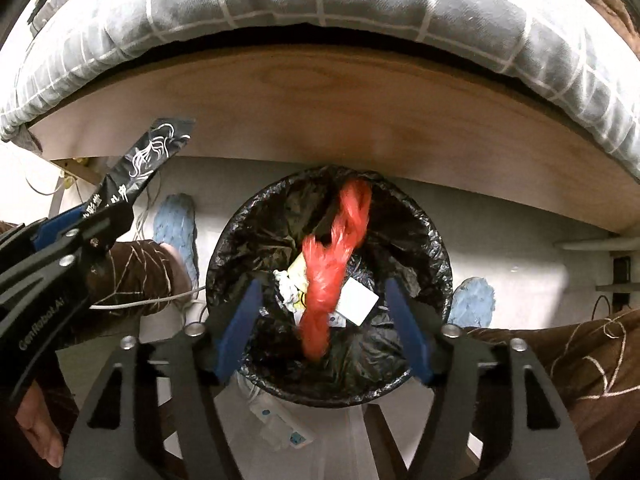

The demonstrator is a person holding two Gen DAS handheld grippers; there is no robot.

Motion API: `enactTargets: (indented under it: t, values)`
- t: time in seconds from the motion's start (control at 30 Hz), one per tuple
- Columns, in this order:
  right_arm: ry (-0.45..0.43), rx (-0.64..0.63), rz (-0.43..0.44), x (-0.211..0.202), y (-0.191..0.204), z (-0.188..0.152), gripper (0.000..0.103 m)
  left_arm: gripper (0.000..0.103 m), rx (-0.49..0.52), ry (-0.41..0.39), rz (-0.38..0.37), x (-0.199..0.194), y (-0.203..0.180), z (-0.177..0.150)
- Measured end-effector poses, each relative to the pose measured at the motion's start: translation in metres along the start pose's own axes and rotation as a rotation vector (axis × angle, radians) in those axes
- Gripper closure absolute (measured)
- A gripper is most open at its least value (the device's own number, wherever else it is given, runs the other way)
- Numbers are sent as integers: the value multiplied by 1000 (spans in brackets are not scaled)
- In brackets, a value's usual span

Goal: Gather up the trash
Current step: 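Open the left tool to drop the packet while the right tool drops the red bag into the bin, then move both tools back up over the bed toward the remaining trash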

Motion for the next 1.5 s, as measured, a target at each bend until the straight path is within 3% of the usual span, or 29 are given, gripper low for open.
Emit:
enactTargets:
  t: [0.17, 0.33, 0.63, 0.83, 1.1, 1.5]
  values:
    - [-56, 18, -32, -14, -21, -2, 18, 72, 17, 6, -11, 0, -11, 1]
    - [-91, 79, -30, -24, -53, -8, 12, 72, 45, 12, -22, 3, -33, 3]
    - [-158, 197, -77, -48, -117, -17, 8, 72, 140, 26, -30, 9, -87, -2]
    - [-154, 263, -65, -49, -140, -25, 8, 70, 183, 40, -37, 13, -109, -7]
    - [-130, 284, -54, -40, -144, -27, 8, 40, 195, 39, -28, 15, -114, -7]
    - [-145, 284, -58, -42, -141, -26, 8, 14, 192, 3, -11, 12, -109, -6]
Point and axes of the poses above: each gripper's, at about its wrist camera, not at the fingertips, and x roughly the way its jaws point, y to its left, z to its top, the point moved 8 cm from there along x, roughly the way its jaws point, and after that the axes turned 15 degrees about y, right-handed, at the moved point
